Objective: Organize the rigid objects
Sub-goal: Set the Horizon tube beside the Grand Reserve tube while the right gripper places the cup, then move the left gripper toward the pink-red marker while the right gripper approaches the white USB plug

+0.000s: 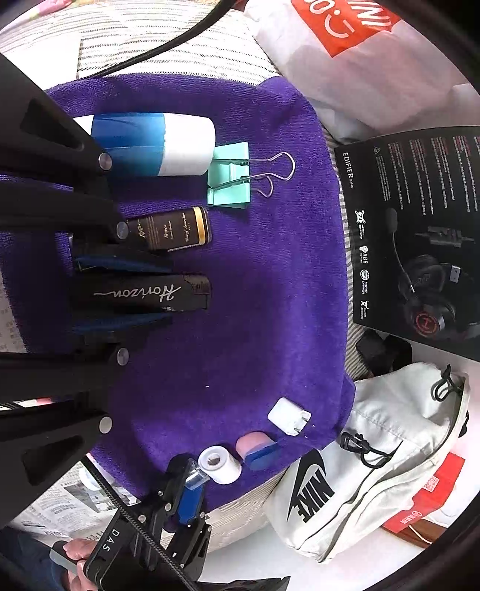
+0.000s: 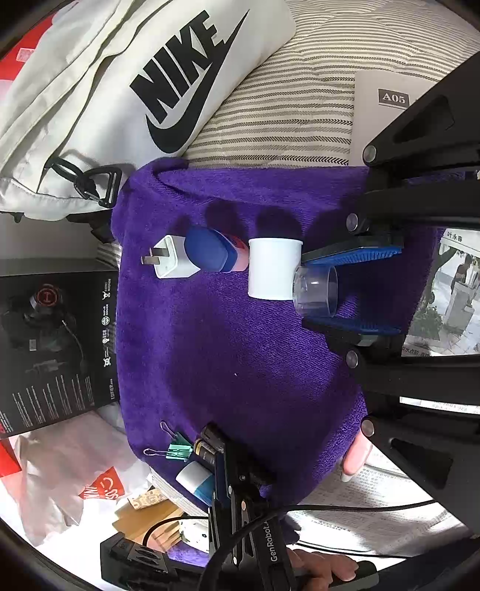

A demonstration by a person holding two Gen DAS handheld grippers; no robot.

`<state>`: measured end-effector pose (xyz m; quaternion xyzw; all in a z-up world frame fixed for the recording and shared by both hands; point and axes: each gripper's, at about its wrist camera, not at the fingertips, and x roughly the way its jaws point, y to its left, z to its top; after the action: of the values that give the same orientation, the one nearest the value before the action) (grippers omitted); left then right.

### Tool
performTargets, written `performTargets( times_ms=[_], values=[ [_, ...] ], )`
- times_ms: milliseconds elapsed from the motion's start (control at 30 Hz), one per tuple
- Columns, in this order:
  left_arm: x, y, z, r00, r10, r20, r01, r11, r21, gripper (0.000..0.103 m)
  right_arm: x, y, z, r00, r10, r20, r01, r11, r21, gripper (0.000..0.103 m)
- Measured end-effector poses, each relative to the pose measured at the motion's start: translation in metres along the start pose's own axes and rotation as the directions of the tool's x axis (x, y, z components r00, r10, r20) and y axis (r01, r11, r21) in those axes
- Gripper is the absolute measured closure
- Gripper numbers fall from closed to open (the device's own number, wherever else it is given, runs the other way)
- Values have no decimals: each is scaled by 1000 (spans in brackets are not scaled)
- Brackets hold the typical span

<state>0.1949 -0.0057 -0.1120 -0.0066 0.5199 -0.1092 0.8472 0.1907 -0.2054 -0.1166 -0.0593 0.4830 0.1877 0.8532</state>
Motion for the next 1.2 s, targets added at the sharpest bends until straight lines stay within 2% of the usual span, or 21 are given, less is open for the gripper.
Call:
performTargets(
  times_ms=[433,667,900,1033,1200],
  values=[
    [-5,0,-8,1000,5,-6,-5,1000,2,80,-2,-1,-1,1000,15,2,-15,1000,4,75],
    [-14,2,-17,1000,-7,-19,6,1000,-14,78,-12,1,-6,1000,-2,14,2,1000,-2,63],
    [-38,-2,-26,1000,12,27,-12,1000,-9,78,-27,0,-14,999,-5,37,4,1000,22,62],
    [-56,-11,-35,998,17,63,-19,1000,23,64,-39,-1,-21,998,-16,62,13,999,40,60],
    [-69,-25,-44,997,3,81,-8,998,57,64,-55,-1,-34,995,-5,99,-2,998,65,60]
  ],
)
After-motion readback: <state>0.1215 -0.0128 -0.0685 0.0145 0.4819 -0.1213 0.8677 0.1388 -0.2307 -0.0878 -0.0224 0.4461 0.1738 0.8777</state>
